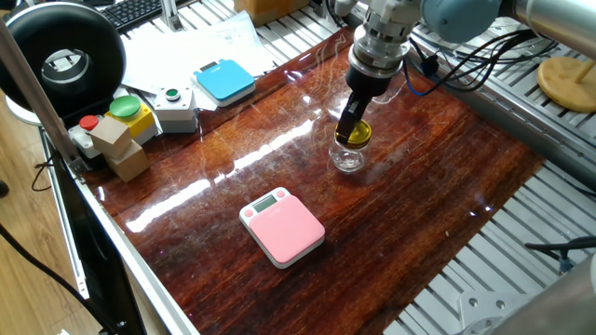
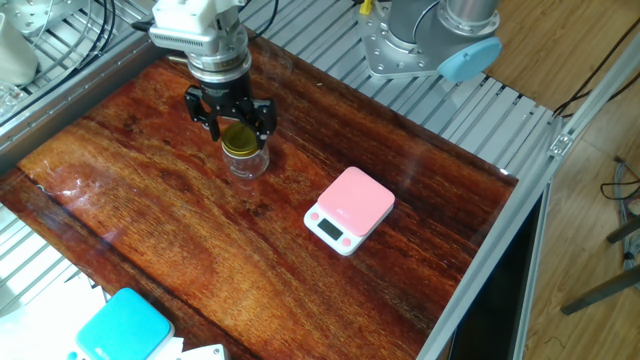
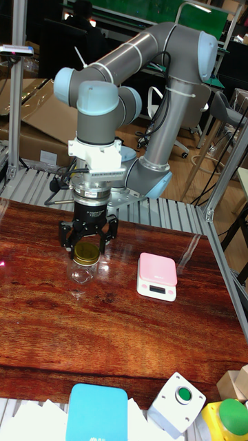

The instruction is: Remove the object from the scale

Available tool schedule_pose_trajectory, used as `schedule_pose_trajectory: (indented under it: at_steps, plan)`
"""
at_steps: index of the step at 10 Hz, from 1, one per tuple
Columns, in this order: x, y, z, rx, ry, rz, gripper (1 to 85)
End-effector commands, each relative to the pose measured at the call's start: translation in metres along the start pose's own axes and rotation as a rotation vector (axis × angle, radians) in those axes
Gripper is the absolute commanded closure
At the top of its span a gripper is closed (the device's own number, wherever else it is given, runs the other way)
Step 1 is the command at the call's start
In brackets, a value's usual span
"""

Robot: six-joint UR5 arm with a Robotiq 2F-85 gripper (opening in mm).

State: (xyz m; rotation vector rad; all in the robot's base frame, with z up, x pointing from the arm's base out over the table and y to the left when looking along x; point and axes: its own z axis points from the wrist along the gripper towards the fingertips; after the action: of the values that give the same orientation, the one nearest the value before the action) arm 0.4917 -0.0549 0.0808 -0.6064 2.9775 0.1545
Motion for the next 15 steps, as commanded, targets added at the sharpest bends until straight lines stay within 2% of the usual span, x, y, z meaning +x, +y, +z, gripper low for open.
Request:
schedule_pose_trajectory:
  at_steps: [1, 3, 4, 6, 8, 9, 10, 11, 13, 15]
  plan:
    - [0.0, 0.006, -0.015, -0.004, 0.016, 0.012, 13.0]
    - [0.001, 0.015, -0.028, -0.005, 0.035, 0.034, 14.7]
    - [0.004, 0.022, -0.036, -0.005, 0.058, 0.066, 18.0]
    - [0.005, 0.05, -0.053, -0.011, 0.105, 0.147, 27.0]
    - [-0.004, 0.078, -0.06, 0.01, 0.116, 0.213, 35.3]
    - [-0.01, 0.091, -0.058, 0.031, 0.113, 0.257, 41.7]
    - [-0.014, 0.1, -0.047, 0.047, 0.109, 0.327, 59.7]
    - [-0.021, 0.098, -0.032, 0.069, 0.104, 0.378, 84.7]
    - [-0.033, 0.083, 0.002, 0.062, 0.094, 0.387, 84.7]
    - [-0.037, 0.08, 0.002, 0.069, 0.076, 0.341, 84.7]
